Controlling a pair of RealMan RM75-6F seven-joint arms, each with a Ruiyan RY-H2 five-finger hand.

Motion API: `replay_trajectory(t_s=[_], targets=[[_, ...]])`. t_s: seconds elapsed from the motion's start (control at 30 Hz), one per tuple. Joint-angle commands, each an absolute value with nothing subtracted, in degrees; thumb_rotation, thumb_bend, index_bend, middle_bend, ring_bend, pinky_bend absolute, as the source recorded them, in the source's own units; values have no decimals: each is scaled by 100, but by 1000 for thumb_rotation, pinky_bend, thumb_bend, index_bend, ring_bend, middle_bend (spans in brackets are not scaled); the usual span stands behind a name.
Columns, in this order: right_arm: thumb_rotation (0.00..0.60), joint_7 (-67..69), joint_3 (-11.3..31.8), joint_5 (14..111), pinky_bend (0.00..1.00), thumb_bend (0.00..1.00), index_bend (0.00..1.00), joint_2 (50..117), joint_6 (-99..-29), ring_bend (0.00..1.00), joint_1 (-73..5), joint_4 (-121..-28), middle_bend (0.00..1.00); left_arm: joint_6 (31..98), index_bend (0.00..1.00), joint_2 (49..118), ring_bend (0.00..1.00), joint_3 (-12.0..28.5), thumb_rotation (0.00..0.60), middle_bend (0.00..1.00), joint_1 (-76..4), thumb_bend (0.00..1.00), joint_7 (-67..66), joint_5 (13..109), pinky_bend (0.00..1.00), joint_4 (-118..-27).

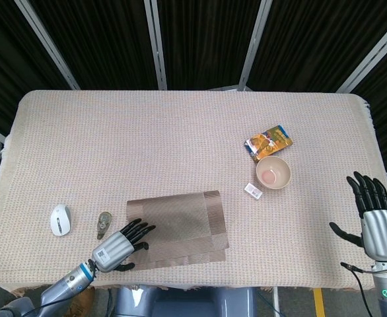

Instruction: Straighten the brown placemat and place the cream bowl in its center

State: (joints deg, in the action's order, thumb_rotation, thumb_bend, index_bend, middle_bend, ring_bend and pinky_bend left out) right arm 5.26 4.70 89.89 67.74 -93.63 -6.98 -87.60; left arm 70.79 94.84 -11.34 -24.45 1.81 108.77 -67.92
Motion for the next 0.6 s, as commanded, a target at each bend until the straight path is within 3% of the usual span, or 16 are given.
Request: replay_trajectory(t_s=[0.03,0.6], targets=[[600,543,486,8991,0,0,0,6767,-9370,0,-686,-8762,0,7050,362,9517,0,-1141,600,0,-2463,176,175,10844,0,-6767],[600,625,552,9042,0,0,0,6730,-9374,0,-635,-8786,0,6967,363,9605,0,-1210,600,0,-2541,385,221,10682,0,-6721]])
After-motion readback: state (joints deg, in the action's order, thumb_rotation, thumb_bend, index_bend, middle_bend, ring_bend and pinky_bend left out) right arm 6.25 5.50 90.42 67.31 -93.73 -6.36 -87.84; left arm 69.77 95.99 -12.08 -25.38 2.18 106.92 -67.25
